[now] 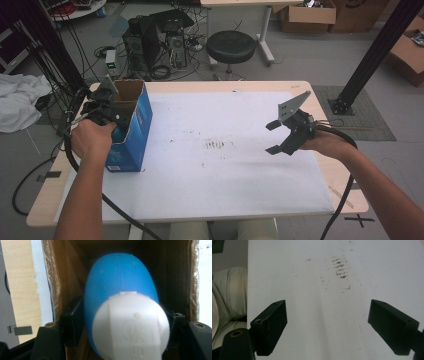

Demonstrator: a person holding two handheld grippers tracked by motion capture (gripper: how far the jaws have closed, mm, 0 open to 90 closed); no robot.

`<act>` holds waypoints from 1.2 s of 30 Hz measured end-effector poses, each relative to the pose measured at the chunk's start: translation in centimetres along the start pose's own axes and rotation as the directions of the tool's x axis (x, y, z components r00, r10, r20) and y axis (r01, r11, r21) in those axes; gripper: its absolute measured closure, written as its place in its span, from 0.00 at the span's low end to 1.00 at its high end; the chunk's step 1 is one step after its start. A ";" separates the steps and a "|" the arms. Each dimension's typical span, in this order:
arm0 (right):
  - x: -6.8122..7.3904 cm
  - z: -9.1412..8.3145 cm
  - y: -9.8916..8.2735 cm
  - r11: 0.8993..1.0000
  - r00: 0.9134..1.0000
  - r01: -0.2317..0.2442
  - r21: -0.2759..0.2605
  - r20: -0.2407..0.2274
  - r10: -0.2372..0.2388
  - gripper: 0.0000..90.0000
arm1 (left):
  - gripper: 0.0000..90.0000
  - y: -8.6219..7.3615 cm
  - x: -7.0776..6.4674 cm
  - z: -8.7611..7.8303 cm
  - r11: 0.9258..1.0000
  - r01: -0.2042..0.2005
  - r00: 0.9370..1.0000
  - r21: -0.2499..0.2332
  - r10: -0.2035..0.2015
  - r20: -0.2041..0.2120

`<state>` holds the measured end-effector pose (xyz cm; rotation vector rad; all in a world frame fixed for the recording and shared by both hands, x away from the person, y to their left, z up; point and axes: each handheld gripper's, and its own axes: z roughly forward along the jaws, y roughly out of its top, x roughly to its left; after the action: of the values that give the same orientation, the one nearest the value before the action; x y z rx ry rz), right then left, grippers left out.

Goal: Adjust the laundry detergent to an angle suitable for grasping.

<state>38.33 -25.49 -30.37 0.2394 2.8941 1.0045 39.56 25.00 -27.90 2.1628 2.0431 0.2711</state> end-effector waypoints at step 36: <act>0.6 -0.8 0.4 1.000 1.000 0.004 -0.017 0.015 -0.004 0.17 | 0.32 1.0 -0.7 -6.1 0.995 -0.044 0.999 -0.089 0.045 0.007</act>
<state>37.71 -25.59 -29.52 0.2389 2.8697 1.0222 39.00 24.18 -21.75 2.1549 1.9410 0.3496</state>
